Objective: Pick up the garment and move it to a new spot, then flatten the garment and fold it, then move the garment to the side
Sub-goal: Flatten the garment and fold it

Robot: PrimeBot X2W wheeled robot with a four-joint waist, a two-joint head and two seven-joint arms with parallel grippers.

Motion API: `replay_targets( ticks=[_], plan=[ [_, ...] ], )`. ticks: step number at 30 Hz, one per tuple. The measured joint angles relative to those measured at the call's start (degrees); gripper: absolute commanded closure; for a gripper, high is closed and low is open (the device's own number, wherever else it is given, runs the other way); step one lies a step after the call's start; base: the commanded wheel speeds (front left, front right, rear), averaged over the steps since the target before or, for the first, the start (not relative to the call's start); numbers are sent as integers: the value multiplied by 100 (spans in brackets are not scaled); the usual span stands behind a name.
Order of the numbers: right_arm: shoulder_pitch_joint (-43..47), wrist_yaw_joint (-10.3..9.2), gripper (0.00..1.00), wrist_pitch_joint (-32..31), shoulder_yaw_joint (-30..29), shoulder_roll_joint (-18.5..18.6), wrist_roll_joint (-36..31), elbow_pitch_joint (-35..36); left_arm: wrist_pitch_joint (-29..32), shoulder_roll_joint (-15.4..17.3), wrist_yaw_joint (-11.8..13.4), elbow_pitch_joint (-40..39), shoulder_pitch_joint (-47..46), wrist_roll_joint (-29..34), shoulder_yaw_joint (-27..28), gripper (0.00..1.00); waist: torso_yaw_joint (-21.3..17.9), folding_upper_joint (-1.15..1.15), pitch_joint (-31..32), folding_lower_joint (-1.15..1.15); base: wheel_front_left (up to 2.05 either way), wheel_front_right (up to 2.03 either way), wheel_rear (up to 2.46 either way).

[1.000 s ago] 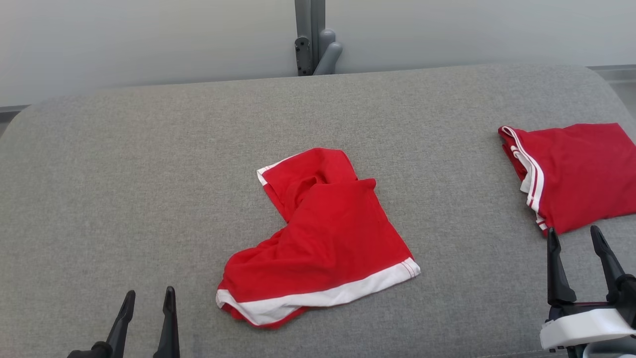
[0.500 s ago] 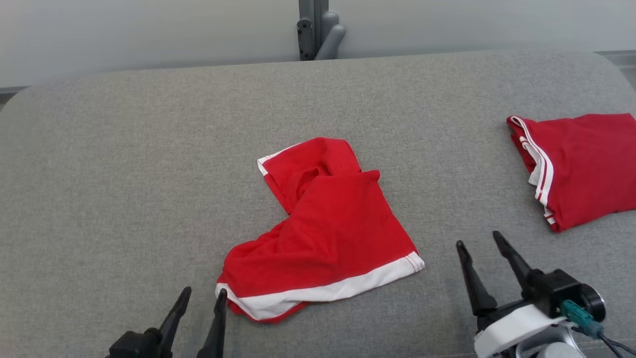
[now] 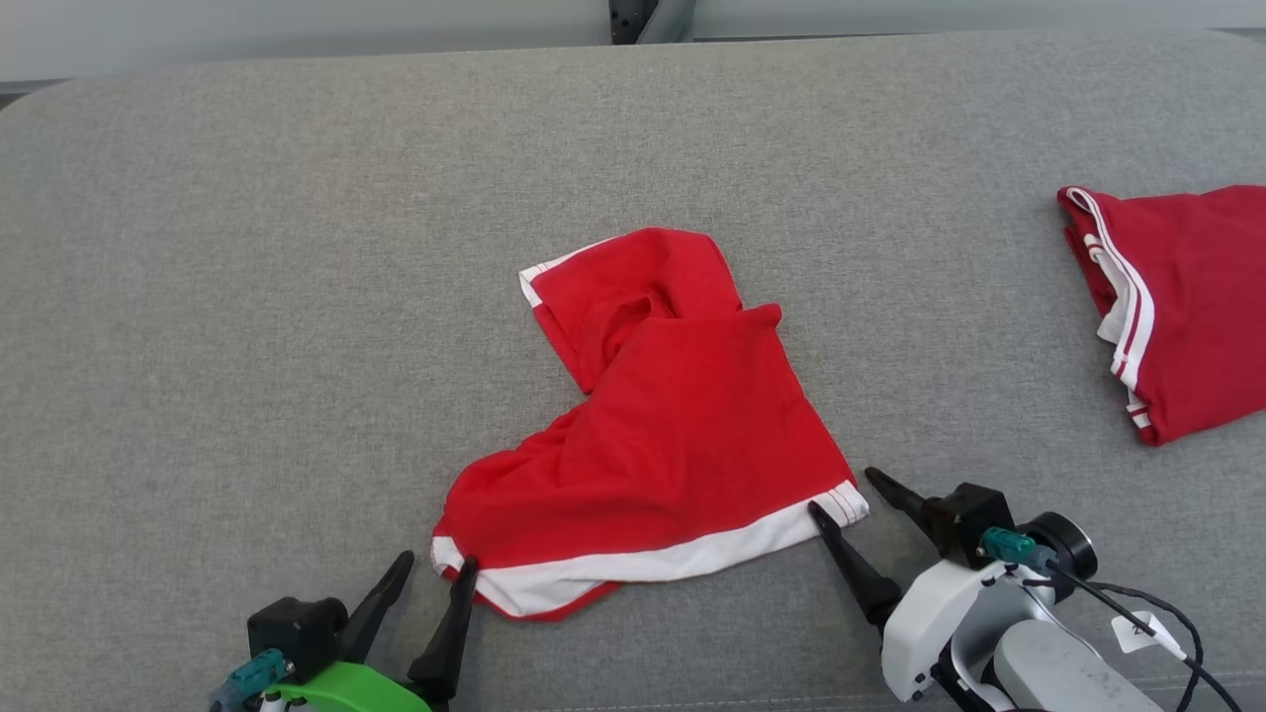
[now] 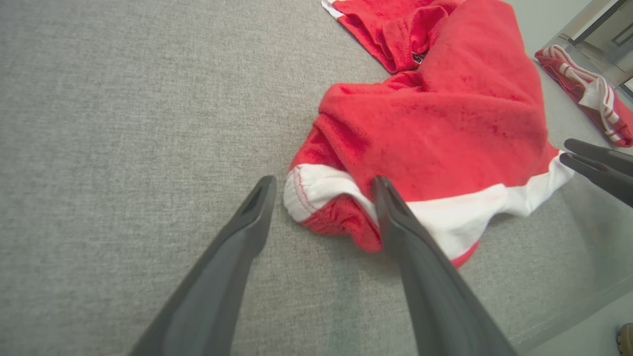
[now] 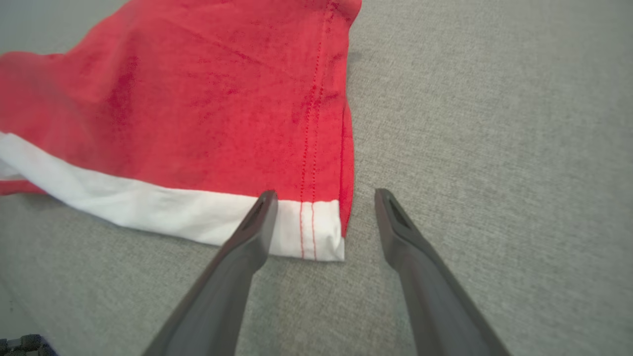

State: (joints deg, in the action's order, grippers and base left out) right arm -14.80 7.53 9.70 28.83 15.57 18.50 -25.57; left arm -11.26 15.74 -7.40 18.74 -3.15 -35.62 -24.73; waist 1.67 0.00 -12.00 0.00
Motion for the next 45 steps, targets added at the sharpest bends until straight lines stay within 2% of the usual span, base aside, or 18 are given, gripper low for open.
replay_targets(
  ticks=[11,12,13,14,16,17,18,19,22,25,28,31,32,34,37,39,41,45],
  plan=[
    [-240,0,0,181,488,38,378,-475,-97,93,0,298,-197,-493,-421,0,23,0,-4,0,0,0,0],
    [-261,0,3,185,509,36,412,-510,-93,105,0,319,-237,-522,-479,0,20,0,0,0,0,0,0],
    [-285,0,18,197,535,33,450,-539,-93,116,0,347,-270,-559,-516,0,15,0,2,0,0,0,0],
    [-308,0,36,200,558,30,481,-569,-99,126,0,374,-302,-608,-546,0,12,0,4,0,0,0,0],
    [-347,0,63,205,593,26,552,-635,-99,164,0,408,-374,-679,-662,0,5,0,10,0,0,0,0],
    [-359,0,91,219,608,20,617,-664,-100,171,0,424,-398,-708,-714,22,2,0,15,0,0,0,0],
    [-372,0,100,244,625,16,677,-698,-99,180,1,433,-414,-748,-765,62,-3,0,23,0,0,0,0],
    [-372,0,100,244,625,16,677,-698,-99,180,1,433,-414,-748,-765,100,-3,0,23,0,0,0,0],
    [-375,1,100,250,664,8,1050,-677,-40,297,0,320,-432,-882,-992,100,-17,0,56,0,0,0,0],
    [-370,0,100,254,491,190,1683,-244,87,471,1,-198,-434,-1135,-1124,100,-11,0,57,0,0,0,0],
    [-443,-2,100,-2,234,611,2586,799,467,690,1,-1330,-566,-1597,-1249,100,4,0,-30,0,0,0,0],
    [-869,-3,100,-543,-188,1247,3266,1874,1088,1152,1,-2383,-1160,-1779,-1222,100,28,0,-196,0,0,0,0],
    [-1073,-5,100,-784,-369,1410,3499,2091,1299,1255,1,-2622,-1449,-1862,-1161,100,41,0,-268,0,0,0,0],
    [-1556,-4,100,-1274,-694,1574,3772,2302,1694,1261,0,-2882,-2133,-2019,-1057,100,69,0,-424,0,0,0,0],
    [-2596,-5,100,-1852,-1171,1579,3866,2141,2163,960,16,-2654,-3487,-2147,-890,100,123,0,-697,0,0,0,0],
    [-3427,-5,100,-1978,-1482,1345,3752,1823,2305,642,41,-2171,-4454,-2005,-860,100,161,0,-888,0,0,0,0],
    [-4256,-5,100,-1906,-1677,1039,3378,1457,2172,282,68,-1559,-5381,-1748,-762,100,197,0,-1080,0,0,0,0],
    [-5415,-5,100,-1293,-1987,430,2870,931,1303,-297,71,-419,-6635,-1198,-676,100,231,0,-1417,1,0,0,0]
  ],
)
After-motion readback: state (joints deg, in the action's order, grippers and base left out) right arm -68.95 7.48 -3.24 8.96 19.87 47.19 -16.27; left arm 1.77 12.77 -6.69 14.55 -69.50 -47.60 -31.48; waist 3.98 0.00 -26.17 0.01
